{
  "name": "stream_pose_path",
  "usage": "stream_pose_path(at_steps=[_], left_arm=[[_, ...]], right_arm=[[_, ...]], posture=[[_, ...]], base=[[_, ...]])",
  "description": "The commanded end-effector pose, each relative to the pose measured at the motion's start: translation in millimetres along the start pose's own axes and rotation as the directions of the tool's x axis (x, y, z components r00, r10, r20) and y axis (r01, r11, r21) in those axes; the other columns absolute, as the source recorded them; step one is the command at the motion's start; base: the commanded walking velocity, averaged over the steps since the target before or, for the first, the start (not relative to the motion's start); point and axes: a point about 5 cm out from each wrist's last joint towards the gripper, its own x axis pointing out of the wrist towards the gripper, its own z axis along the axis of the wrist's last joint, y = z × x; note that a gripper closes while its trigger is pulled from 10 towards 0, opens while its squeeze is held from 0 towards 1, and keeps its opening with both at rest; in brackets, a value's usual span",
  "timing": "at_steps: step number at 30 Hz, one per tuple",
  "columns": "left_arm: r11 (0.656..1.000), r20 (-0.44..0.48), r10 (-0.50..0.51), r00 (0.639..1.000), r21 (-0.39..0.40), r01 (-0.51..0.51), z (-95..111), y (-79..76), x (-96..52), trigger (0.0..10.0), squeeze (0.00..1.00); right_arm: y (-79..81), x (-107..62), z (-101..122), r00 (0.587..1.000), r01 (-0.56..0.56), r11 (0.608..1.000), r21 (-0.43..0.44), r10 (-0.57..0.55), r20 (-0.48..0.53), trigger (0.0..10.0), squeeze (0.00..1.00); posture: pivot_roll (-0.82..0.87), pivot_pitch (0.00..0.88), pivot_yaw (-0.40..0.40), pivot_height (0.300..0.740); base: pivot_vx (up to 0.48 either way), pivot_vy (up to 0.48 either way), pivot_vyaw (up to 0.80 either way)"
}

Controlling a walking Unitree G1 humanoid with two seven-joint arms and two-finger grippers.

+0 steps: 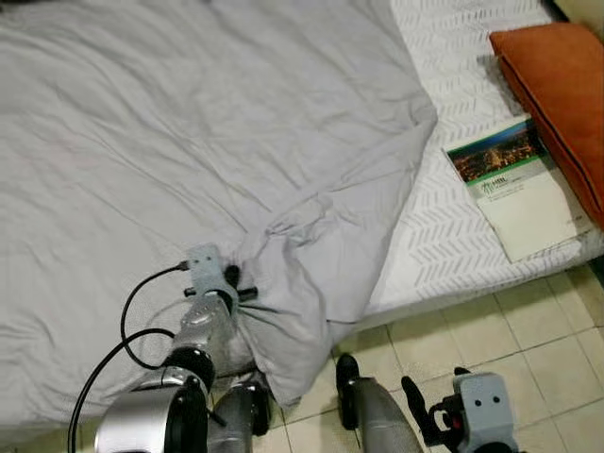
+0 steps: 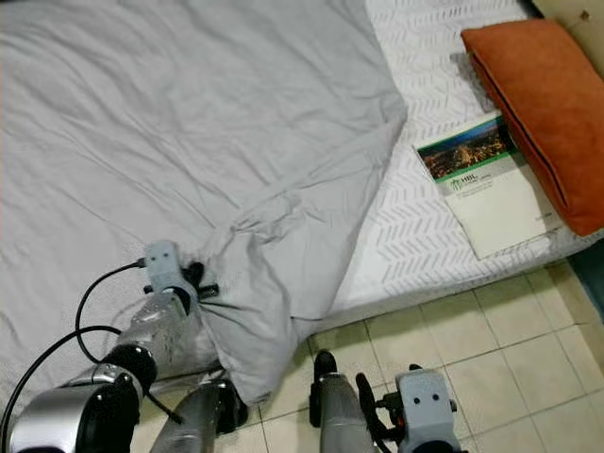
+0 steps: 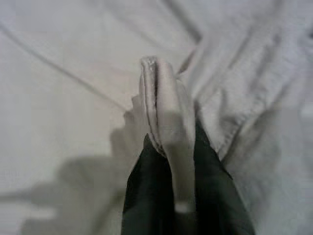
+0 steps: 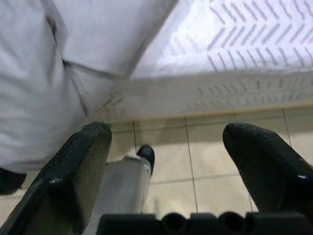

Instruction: Clean up the room

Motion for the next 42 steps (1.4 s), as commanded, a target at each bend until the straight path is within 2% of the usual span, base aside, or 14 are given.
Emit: stream_pose_path(at_steps=[1,5,7,9,11,16,33,42], left_arm=[[0.998,-0.059,-0.014,0.998,0.062,0.018,-19,1.7,-4.7,0.0,0.00],[0.994,-0.080,-0.048,0.996,0.094,0.056,-26,-1.4,-6.6,0.0,0.00],[0.983,-0.071,-0.109,0.992,0.142,0.118,-26,-11.6,-6.7,0.0,0.00],[0.963,-0.045,-0.171,0.984,0.201,0.176,-21,-23.6,-6.0,10.0,0.00],[0.944,-0.030,-0.208,0.978,0.257,0.208,-16,-32.4,-5.0,10.0,0.00],[0.926,-0.041,-0.247,0.968,0.283,0.248,-15,-45.0,-4.8,10.0,0.00],[0.898,-0.062,-0.309,0.949,0.309,0.313,-20,-78.5,-8.5,10.0,0.00],[0.857,-0.097,-0.364,0.927,0.354,0.373,-30,-95.0,-13.9,10.0,0.00]], right_arm=[[-4.6,-0.8,-12,0.999,0.028,1.000,0.003,-0.027,-0.044,10.0,0.00],[-9.1,11.9,-9,0.999,0.047,0.999,0.003,-0.047,-0.016,10.0,0.00],[-13.2,20.8,-5,0.998,0.063,0.998,0.000,-0.063,0.005,10.0,0.00],[-17.4,27.4,-2,0.996,0.080,0.997,0.003,-0.080,0.027,10.0,0.00],[-19.4,32.5,0,0.996,0.084,0.996,-0.002,-0.084,0.039,10.0,0.00],[-19.3,39.9,3,0.996,0.072,0.997,-0.028,-0.071,0.059,10.0,0.00],[-28.4,52.9,4,0.998,0.042,0.996,-0.081,-0.038,0.052,10.0,0.00],[-25.7,57.4,-1,0.999,0.034,0.997,-0.069,-0.032,0.035,10.0,0.00]], posture=[[-0.29,0.305,0.046,0.740],[-0.29,0.254,0.077,0.740],[-0.29,0.230,0.087,0.740],[-0.28,0.211,0.096,0.740],[-0.29,0.194,0.106,0.740],[-0.31,0.181,0.112,0.740],[-0.31,0.144,0.088,0.740],[-0.30,0.120,0.093,0.740]], base=[[0.000,0.000,0.00],[0.000,0.000,0.00],[0.000,0.000,0.00],[0.000,0.000,0.00],[0.000,0.000,0.00],[0.000,-0.480,0.00],[0.000,-0.480,0.00],[0.000,-0.480,0.00]])
